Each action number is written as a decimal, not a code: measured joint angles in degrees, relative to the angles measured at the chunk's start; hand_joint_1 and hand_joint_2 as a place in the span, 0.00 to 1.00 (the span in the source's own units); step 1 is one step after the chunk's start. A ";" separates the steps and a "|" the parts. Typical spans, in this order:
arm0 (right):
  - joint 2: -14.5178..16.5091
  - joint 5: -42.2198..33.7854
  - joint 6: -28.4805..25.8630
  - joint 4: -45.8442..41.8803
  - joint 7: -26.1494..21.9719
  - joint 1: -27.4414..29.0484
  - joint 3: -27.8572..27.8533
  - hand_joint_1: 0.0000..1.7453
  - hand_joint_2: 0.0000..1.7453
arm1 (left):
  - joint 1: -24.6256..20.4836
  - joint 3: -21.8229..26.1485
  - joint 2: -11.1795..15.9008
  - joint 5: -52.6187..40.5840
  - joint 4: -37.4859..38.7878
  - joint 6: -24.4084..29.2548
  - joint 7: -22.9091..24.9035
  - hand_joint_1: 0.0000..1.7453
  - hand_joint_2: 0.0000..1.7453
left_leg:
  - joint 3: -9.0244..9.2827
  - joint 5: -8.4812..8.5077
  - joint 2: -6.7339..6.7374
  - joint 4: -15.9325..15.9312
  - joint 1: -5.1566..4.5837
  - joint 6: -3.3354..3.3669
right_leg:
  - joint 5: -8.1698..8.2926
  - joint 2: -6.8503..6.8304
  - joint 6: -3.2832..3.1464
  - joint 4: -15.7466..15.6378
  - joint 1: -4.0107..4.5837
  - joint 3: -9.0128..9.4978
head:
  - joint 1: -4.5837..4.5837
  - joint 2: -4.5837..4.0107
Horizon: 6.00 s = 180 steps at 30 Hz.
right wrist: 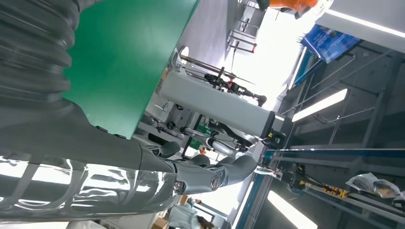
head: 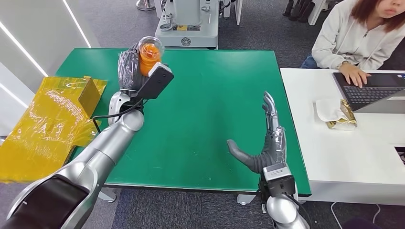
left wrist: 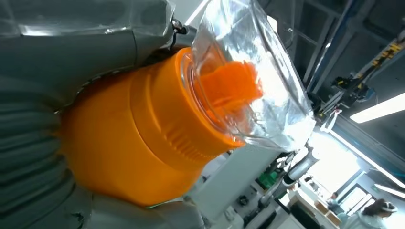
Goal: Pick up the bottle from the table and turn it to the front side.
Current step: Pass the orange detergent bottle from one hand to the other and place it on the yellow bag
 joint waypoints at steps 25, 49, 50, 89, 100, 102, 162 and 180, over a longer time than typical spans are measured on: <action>-1.39 -1.55 -0.86 -2.93 -0.85 1.86 -0.54 0.00 1.00 | 5.28 8.82 13.24 -61.71 -3.51 0.32 25.21 1.00 1.00 | 0.04 0.00 0.08 -0.03 0.01 -0.01 | -0.02 0.09 -0.02 0.01 0.01 -0.01 | 0.01 0.00; -1.55 1.24 0.53 -5.25 -0.46 6.51 -1.40 0.00 1.00 | 15.43 4.45 19.31 -61.72 8.01 -5.40 29.23 1.00 1.00 | -0.01 -0.02 0.16 -0.07 0.01 -0.02 | -0.04 0.17 -0.04 0.00 0.01 -0.08 | 0.01 0.00; -1.55 1.47 0.78 -5.28 -0.43 6.61 -1.40 0.00 1.00 | 15.96 4.29 19.51 -61.72 8.09 -6.21 29.14 1.00 1.00 | 0.00 -0.02 0.17 -0.07 0.01 -0.03 | -0.04 0.19 -0.05 0.00 0.01 -0.09 | 0.01 0.00; -1.53 4.75 3.64 -6.78 3.05 8.94 0.02 0.00 1.00 | 14.64 1.64 18.77 -42.83 10.82 -17.33 23.06 0.97 1.00 | 0.14 0.02 0.08 -0.08 0.01 -0.03 | -0.03 0.04 -0.05 0.00 0.00 0.08 | 0.01 0.00; -1.53 4.75 4.06 -6.85 3.37 8.94 0.02 0.00 1.00 | 14.66 8.59 17.81 -40.46 10.85 -17.20 22.03 0.42 1.00 | 0.14 0.01 0.10 -0.08 0.01 -0.04 | -0.03 0.06 -0.06 -0.01 0.00 0.06 | 0.01 0.00; -1.53 4.76 4.10 -6.85 3.37 8.94 0.02 0.00 1.00 | 14.67 9.27 17.68 -39.59 10.85 -17.28 21.91 0.14 1.00 | 0.14 0.01 0.10 -0.08 0.01 -0.04 | -0.03 0.06 -0.06 -0.01 0.00 0.06 | 0.01 0.00; 2.25 1.86 10.02 -1.76 4.21 5.39 -3.63 0.00 1.00 | 14.23 38.79 2.02 -13.14 6.19 -16.29 -7.06 0.00 1.00 | 0.06 0.01 0.08 -0.02 0.00 -0.02 | 0.01 0.07 0.00 -0.04 -0.01 0.01 | 0.01 0.00; 2.21 -6.43 4.31 -1.36 -1.87 8.40 -5.69 0.00 1.00 | 20.78 31.29 -3.54 11.34 -8.87 -26.15 -13.92 0.00 1.00 | 0.00 -0.04 0.01 -0.01 -0.02 0.05 | -0.01 -0.01 0.04 -0.08 -0.02 0.01 | 0.03 0.00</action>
